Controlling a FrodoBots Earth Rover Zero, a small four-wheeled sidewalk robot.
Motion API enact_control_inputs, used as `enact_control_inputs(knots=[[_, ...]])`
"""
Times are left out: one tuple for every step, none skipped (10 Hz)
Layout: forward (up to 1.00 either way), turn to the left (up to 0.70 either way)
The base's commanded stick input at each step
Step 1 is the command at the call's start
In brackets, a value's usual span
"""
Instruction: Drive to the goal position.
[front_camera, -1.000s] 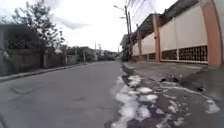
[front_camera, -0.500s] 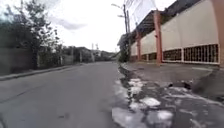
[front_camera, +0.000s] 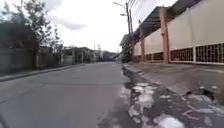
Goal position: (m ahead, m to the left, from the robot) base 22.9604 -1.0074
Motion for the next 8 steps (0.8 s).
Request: enact_control_inputs(knots=[[1.00, 0.00], [1.00, 0.00], [1.00, 0.00], [1.00, 0.00], [1.00, 0.00], [1.00, 0.00], [1.00, 0.00], [1.00, 0.00]])
